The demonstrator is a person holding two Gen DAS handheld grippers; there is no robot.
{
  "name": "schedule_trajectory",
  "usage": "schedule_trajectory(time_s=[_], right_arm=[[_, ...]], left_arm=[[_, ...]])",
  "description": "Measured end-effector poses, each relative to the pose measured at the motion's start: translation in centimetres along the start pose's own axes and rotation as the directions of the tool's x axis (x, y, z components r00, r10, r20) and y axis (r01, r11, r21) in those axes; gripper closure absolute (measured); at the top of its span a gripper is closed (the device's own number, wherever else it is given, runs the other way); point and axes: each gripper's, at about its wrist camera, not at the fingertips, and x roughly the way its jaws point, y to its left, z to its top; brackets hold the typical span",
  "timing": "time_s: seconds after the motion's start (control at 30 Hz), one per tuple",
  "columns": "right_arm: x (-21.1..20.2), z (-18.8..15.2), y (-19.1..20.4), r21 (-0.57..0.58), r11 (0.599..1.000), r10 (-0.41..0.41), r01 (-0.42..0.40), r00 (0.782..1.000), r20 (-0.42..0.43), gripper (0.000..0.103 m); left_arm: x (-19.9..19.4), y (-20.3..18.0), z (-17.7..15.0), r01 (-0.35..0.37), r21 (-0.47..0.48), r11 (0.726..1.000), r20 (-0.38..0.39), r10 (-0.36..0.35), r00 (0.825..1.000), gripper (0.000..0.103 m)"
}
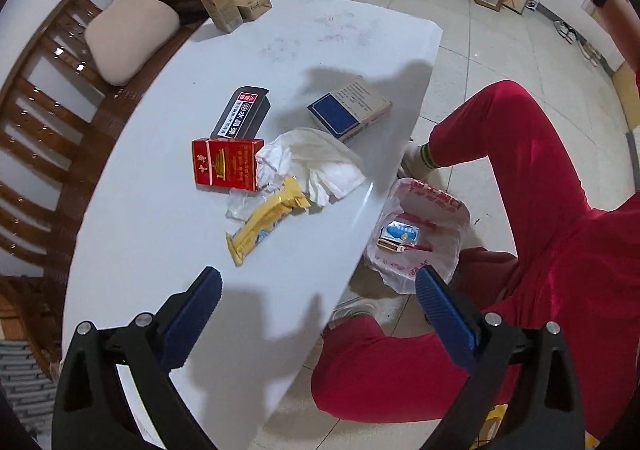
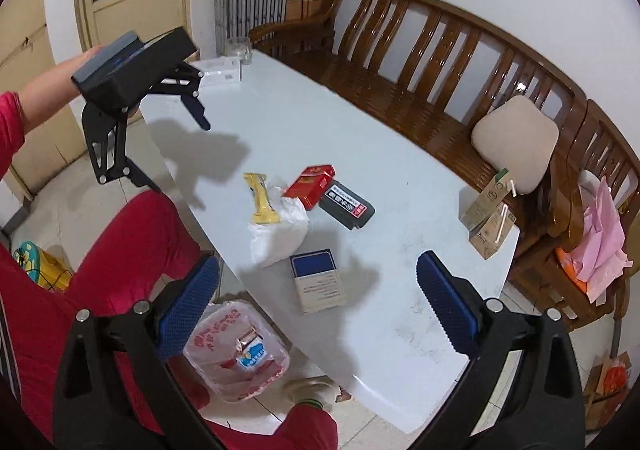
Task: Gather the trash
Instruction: 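Move both open tools back over the table toward the remaining trash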
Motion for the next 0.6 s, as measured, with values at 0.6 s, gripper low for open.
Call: schedule_trajectory(time_s=[0.6], right_arm=[[14.4, -0.7, -1.0, -0.087, 0.978, 0.155, -0.188, 0.945, -0.289, 0.007]], left_arm=[[11.0, 6.0, 1.8, 0.103, -0.007, 0.995, -0.129, -0.103, 0.986, 0.008]])
